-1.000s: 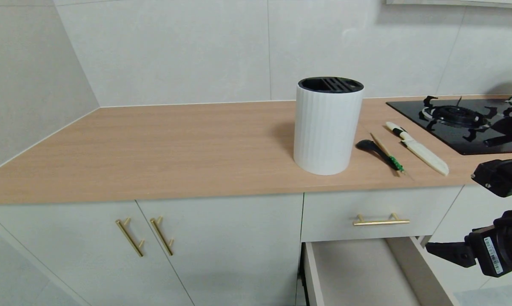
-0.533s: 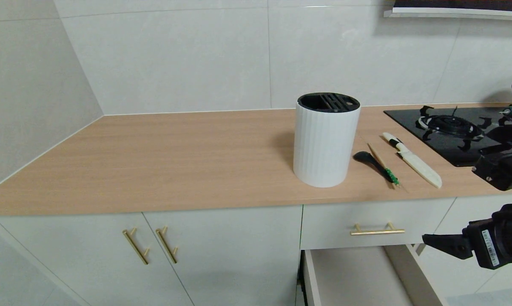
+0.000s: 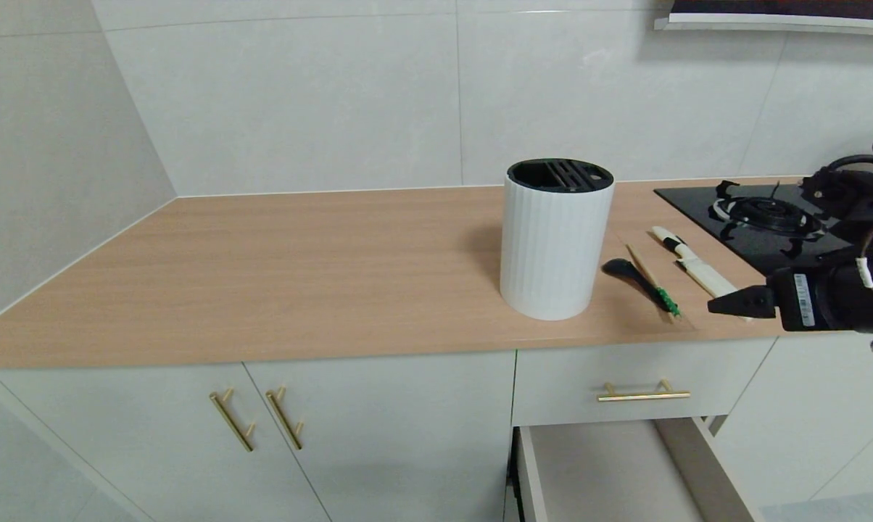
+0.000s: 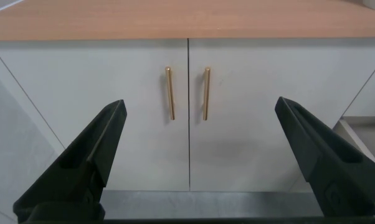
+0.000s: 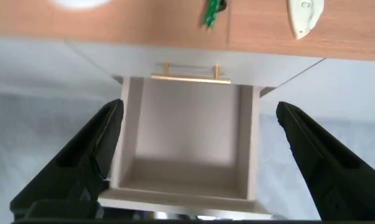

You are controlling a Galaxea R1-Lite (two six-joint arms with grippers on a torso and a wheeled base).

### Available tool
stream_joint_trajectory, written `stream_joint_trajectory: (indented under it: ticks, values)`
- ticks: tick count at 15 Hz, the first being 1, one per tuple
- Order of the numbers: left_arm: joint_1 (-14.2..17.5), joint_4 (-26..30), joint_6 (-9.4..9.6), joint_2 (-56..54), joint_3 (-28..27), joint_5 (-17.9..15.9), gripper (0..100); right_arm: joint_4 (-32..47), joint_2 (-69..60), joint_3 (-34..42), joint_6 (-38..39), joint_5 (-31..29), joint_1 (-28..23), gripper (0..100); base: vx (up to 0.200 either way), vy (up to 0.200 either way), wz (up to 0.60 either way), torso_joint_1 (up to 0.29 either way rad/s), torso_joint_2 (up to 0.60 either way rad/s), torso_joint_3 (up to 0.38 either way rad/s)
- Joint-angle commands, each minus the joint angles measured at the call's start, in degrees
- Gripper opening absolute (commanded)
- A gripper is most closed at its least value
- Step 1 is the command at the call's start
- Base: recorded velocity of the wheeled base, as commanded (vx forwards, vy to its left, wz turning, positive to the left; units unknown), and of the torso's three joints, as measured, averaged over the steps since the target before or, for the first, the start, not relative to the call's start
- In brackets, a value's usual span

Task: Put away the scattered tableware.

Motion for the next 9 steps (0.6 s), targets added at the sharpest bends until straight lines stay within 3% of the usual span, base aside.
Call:
stream_joint_trajectory:
  ticks: [1,4,6,9]
  values:
    - [-0.05,-0.06,-0.01,0.05,0.02,0.01,100,2.21,8.12,-5.46,2.69,0.10,-0.57,100,0.000,0.000,0.00,0.000,0.00,0.000]
    - [0.04,0.02,-0.01,0.05,0.02,0.10,100,0.71,12.69,-5.55,3.13,0.01,-1.72,100,0.000,0.000,0.00,0.000,0.00,0.000]
    - [0.04,0.02,-0.01,0.05,0.02,0.01,100,-5.35,15.33,-5.20,6.38,-0.08,-1.72,100,0.000,0.000,0.00,0.000,0.00,0.000]
    - [0.04,-0.06,-0.01,0.05,0.02,0.01,100,-8.25,18.67,-4.58,6.73,-0.17,-1.63,100,0.000,0.000,0.00,0.000,0.00,0.000]
